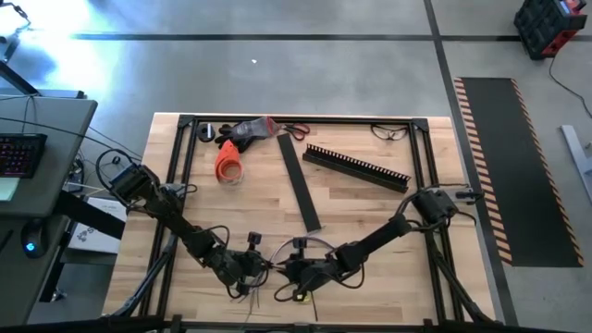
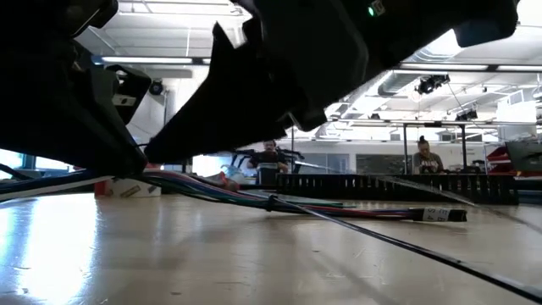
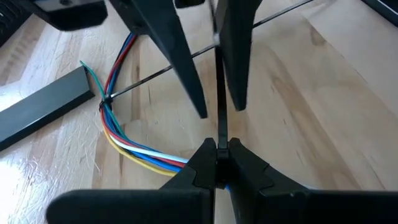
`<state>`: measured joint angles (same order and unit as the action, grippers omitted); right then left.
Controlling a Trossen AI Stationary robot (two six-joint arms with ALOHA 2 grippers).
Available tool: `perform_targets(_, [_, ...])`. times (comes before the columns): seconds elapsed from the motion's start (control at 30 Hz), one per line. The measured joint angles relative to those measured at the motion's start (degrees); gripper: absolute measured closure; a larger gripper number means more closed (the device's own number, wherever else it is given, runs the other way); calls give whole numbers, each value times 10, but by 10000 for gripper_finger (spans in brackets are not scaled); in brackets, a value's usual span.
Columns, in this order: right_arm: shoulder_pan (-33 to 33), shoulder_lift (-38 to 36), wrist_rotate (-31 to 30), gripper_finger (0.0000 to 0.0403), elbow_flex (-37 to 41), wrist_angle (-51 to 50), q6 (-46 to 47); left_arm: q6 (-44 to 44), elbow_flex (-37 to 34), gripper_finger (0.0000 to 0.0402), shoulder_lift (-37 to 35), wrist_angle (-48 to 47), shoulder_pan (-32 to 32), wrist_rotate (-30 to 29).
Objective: Ziptie cables
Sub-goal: Wrap the black zip tie on the cable
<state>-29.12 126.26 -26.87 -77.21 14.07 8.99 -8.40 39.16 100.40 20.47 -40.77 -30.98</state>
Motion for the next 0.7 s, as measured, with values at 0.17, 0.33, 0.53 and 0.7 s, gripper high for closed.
perform_targets(0.17, [-1,5,3,388,0,2,1,-4,0,396,0,-1,0,-1])
perform_targets(0.33, [-12,5,-19,400,0,-1,23,-10,1,396,0,-2,0,0])
perform_targets(0.53, [-46,5,-60,403,0,-29,86,-34,2,396,-1,-37,-3,5])
perform_targets(0.7, [-91,-4,-108,403,0,-89,171,-47,1,396,-1,-55,-8,5])
